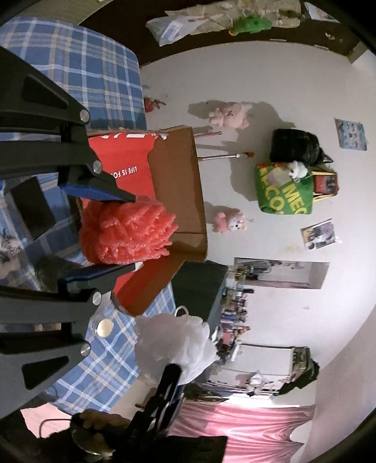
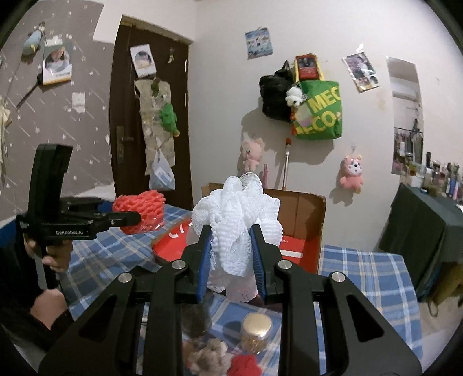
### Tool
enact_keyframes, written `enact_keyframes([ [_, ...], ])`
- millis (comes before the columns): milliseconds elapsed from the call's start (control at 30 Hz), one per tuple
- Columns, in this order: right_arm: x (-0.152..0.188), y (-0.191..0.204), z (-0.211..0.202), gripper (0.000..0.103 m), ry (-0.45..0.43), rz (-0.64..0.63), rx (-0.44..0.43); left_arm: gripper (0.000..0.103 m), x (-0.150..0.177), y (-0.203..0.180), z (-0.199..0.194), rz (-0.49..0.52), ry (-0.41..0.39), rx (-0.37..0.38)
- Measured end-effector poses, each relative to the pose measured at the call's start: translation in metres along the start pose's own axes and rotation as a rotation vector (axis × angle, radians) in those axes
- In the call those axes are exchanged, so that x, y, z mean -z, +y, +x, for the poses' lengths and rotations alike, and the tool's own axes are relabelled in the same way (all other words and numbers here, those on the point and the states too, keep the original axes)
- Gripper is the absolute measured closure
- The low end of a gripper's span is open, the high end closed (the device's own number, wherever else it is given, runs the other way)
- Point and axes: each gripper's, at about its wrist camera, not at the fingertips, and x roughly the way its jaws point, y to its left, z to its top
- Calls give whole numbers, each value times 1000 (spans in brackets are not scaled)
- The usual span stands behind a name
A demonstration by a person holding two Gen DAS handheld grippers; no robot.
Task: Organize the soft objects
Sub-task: 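Carry both held poufs up and over into the red-lined cardboard box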
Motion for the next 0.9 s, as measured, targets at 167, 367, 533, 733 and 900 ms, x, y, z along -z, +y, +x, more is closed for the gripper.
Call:
enact_keyframes([
  [167,-12,-8,37,79,82,-14,-3,62,-12,4,33,38,73,10],
  [367,-23,-26,89,79,186,5,-22,62,-29,13,76,45,158,18],
  [533,-35,-43,143,79,273,10,-19,62,-43,21,118,55,209,14],
  [733,-35,-63,216,79,417,24,8,61,-50,35,188,44,321,14],
  [900,-28,-90,280,79,551,105,46,61,-47,50,244,33,409,-24],
])
